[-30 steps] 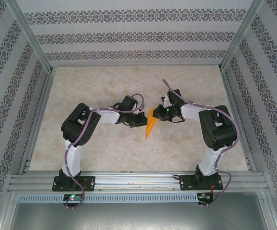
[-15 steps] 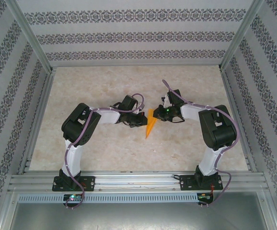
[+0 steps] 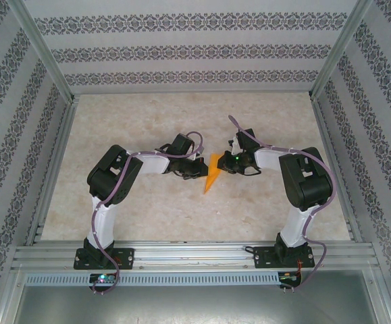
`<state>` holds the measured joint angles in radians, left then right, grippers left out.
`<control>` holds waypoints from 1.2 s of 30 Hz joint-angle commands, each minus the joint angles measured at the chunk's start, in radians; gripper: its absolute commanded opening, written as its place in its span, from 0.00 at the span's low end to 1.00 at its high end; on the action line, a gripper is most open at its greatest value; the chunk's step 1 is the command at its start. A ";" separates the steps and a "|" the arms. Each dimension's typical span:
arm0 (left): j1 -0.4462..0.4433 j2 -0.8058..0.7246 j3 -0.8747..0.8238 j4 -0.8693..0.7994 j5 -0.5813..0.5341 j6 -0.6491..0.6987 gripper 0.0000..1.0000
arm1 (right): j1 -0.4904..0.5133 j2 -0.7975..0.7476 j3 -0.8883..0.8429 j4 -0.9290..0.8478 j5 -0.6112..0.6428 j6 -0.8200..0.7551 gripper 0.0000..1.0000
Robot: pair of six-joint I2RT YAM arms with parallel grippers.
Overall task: Fold a paper plane with a square sheet of paper (fold left side to right side)
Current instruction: Fold the wing for the fifth time at the center of the table.
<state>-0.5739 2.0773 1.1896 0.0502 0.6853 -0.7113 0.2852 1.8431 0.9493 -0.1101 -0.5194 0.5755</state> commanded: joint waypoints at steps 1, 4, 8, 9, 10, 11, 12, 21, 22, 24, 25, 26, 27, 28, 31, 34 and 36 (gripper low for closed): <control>-0.003 0.072 0.001 -0.016 -0.068 0.001 0.00 | -0.001 0.023 -0.030 -0.016 0.024 -0.016 0.13; -0.004 0.064 -0.004 -0.001 -0.063 -0.004 0.00 | -0.005 0.028 -0.048 -0.010 0.029 -0.017 0.11; -0.003 0.036 -0.009 0.019 -0.053 -0.013 0.00 | -0.010 0.025 -0.076 -0.006 0.037 -0.023 0.06; -0.003 0.026 -0.007 0.011 -0.056 -0.011 0.01 | -0.011 0.023 -0.084 -0.006 0.039 -0.023 0.04; -0.002 0.013 -0.002 0.001 -0.058 -0.005 0.02 | -0.015 0.020 -0.091 -0.003 0.041 -0.025 0.03; -0.001 -0.001 0.006 -0.015 -0.060 0.003 0.05 | -0.017 0.019 -0.098 -0.002 0.041 -0.025 0.02; -0.001 -0.015 0.012 -0.028 -0.064 0.010 0.07 | -0.018 0.017 -0.103 0.000 0.043 -0.027 0.00; 0.012 -0.160 0.052 -0.169 -0.087 0.065 0.16 | -0.021 0.015 -0.117 0.016 0.039 -0.030 0.00; 0.012 -0.174 0.053 -0.184 -0.084 0.068 0.16 | -0.021 0.014 -0.116 0.016 0.039 -0.031 0.00; 0.011 -0.203 0.052 -0.211 -0.066 0.062 0.12 | -0.021 0.014 -0.114 0.016 0.038 -0.032 0.00; 0.010 -0.214 0.052 -0.219 -0.052 0.055 0.11 | -0.021 0.013 -0.113 0.016 0.038 -0.031 0.00; 0.007 -0.221 0.054 -0.231 -0.031 0.043 0.09 | -0.021 0.013 -0.113 0.017 0.036 -0.033 0.00; 0.004 -0.225 0.057 -0.243 -0.013 0.032 0.08 | -0.021 0.013 -0.113 0.018 0.036 -0.034 0.00; -0.001 -0.228 0.058 -0.251 0.001 0.020 0.07 | -0.021 0.013 -0.113 0.018 0.036 -0.034 0.00; -0.014 -0.221 0.060 -0.254 0.054 -0.039 0.06 | -0.019 0.013 -0.114 0.019 0.036 -0.033 0.00; -0.034 -0.195 0.065 -0.227 0.100 -0.090 0.05 | -0.018 0.016 -0.115 0.019 0.036 -0.033 0.00; -0.050 -0.170 0.086 -0.238 0.112 -0.091 0.04 | -0.018 0.019 -0.115 0.018 0.035 -0.035 0.00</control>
<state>-0.5961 1.8721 1.2388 -0.1501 0.7353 -0.7574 0.2707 1.8282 0.8757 0.0059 -0.5434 0.5682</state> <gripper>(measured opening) 0.058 0.046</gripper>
